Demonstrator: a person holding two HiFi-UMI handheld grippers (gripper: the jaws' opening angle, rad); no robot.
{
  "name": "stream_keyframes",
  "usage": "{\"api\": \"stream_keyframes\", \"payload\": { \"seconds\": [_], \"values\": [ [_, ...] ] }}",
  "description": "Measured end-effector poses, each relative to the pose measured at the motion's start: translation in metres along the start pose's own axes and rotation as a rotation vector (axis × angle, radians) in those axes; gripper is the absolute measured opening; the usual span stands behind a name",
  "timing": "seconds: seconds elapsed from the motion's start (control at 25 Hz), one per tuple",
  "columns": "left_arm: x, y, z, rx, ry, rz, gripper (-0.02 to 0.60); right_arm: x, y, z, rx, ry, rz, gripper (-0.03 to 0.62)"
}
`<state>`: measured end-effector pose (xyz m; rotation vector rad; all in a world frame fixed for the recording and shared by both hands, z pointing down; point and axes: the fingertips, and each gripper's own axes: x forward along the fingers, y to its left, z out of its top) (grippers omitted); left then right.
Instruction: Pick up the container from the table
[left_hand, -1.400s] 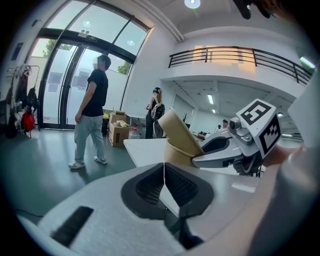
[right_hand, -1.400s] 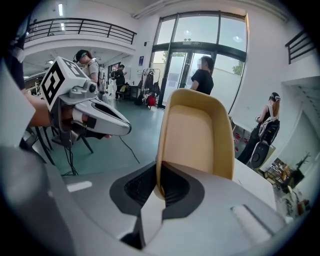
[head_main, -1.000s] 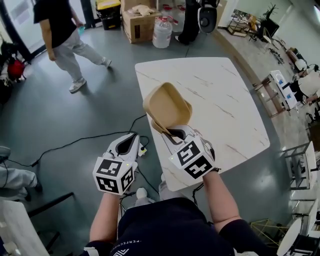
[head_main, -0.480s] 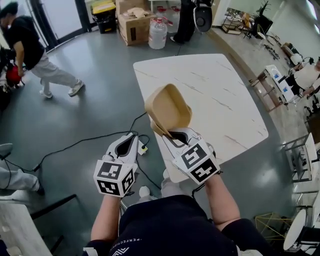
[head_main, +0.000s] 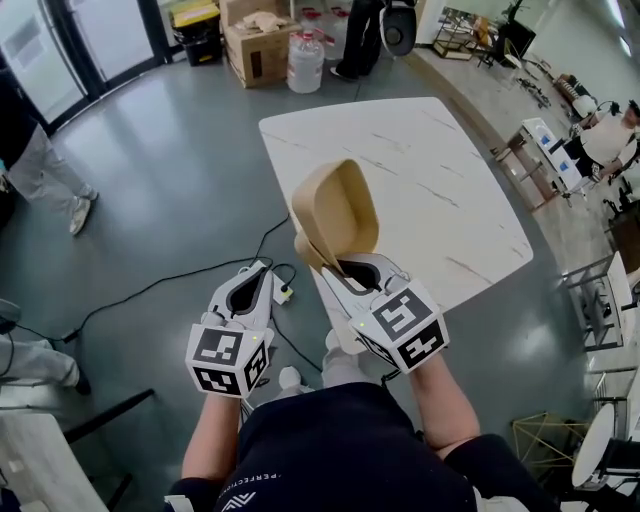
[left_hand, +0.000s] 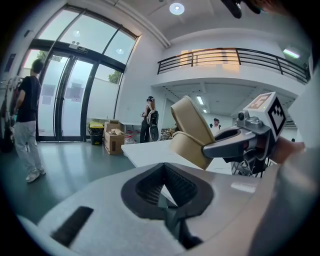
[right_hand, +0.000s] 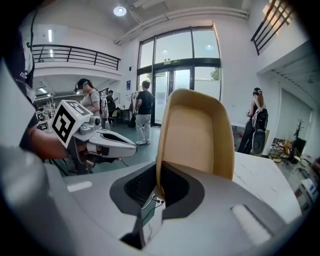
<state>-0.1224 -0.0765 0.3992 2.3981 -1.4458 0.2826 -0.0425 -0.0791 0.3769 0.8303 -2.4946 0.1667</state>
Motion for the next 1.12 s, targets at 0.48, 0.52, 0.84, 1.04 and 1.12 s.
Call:
{"api": "stream_keyframes", "payload": {
  "seconds": [0.48, 0.52, 0.84, 1.04, 1.12],
  "values": [
    [-0.004, 0.004, 0.017, 0.016, -0.051, 0.006, -0.009, -0.001, 0.003, 0.005, 0.040, -0.035, -0.006, 0.021],
    [-0.003, 0.003, 0.017, 0.015, -0.049, 0.004, -0.009, -0.001, 0.002, 0.005, 0.041, -0.037, -0.007, 0.021],
    [0.000, -0.002, 0.011, 0.016, -0.029, -0.010, -0.009, -0.003, 0.001, 0.004, 0.058, -0.048, -0.004, 0.021],
    [0.004, -0.004, 0.011, 0.013, -0.031, -0.017, -0.009, -0.004, -0.001, 0.004, 0.057, -0.050, -0.004, 0.021],
    [0.006, -0.004, 0.010, 0.011, -0.029, -0.020, -0.009, -0.004, -0.003, 0.004, 0.056, -0.051, -0.003, 0.021]
  ]
}}
